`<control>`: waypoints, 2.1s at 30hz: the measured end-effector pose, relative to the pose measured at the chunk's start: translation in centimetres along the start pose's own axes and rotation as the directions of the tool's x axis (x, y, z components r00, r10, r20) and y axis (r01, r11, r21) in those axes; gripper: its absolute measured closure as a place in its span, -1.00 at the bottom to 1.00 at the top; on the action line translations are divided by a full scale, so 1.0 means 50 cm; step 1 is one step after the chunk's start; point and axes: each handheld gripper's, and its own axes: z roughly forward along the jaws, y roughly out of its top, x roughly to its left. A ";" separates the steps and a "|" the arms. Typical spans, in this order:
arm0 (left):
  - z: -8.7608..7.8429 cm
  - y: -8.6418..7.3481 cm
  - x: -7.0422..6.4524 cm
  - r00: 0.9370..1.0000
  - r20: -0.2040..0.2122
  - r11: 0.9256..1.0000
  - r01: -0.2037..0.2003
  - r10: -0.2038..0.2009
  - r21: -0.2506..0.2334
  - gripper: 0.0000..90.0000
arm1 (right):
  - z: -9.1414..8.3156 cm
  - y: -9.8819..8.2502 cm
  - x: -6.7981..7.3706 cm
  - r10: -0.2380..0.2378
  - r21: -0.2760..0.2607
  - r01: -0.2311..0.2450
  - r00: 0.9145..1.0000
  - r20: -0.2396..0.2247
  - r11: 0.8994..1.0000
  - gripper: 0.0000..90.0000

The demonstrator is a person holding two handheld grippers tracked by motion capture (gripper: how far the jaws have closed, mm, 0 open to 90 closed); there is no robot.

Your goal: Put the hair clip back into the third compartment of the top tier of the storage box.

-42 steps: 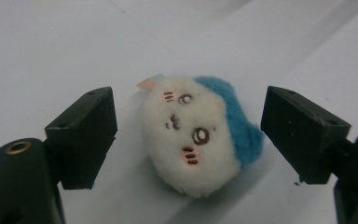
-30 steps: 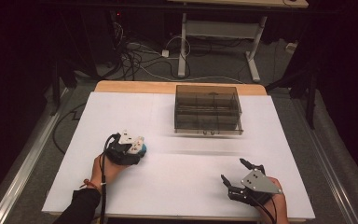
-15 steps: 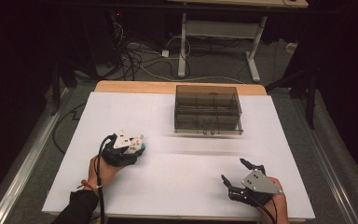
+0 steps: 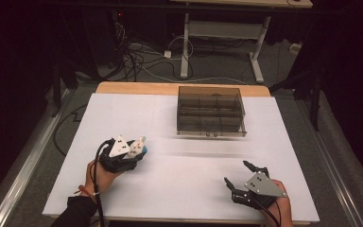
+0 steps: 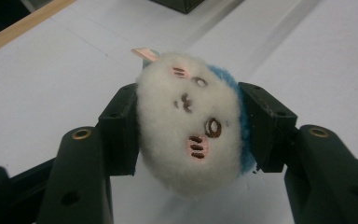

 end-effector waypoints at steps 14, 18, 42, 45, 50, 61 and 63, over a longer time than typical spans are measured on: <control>-0.022 0.011 -0.014 0.999 -0.003 0.998 -0.037 0.037 -0.047 -0.06 | -0.001 0.001 0.001 0.000 -0.002 0.000 1.000 0.000 1.000 -0.56; -0.025 0.014 -0.019 0.999 0.002 0.997 -0.047 0.047 -0.055 -0.06 | -0.002 0.001 0.000 0.000 -0.003 0.000 1.000 0.001 1.000 -0.56; -0.042 0.049 -0.044 0.995 0.040 0.987 -0.086 0.092 -0.135 -0.05 | -0.002 0.000 -0.004 0.007 -0.001 -0.007 1.000 0.003 1.000 -0.56; -0.042 0.057 -0.046 0.995 0.042 0.985 -0.087 0.094 -0.149 -0.05 | -0.003 -0.001 -0.009 0.010 -0.006 -0.010 1.000 0.011 1.000 -0.56; -0.039 0.070 -0.049 0.995 0.063 0.983 -0.065 0.077 -0.174 -0.05 | -0.004 -0.003 -0.014 0.024 -0.003 -0.024 1.000 0.020 1.000 -0.56; -0.017 0.112 -0.067 0.991 0.103 0.975 -0.064 0.087 -0.211 -0.05 | 0.002 -0.006 -0.005 0.008 0.012 -0.008 1.000 0.009 1.000 -0.56; -0.014 0.117 -0.069 0.990 0.106 0.974 -0.064 0.089 -0.215 -0.05 | 0.002 -0.007 -0.006 0.009 0.011 -0.009 1.000 0.014 1.000 -0.56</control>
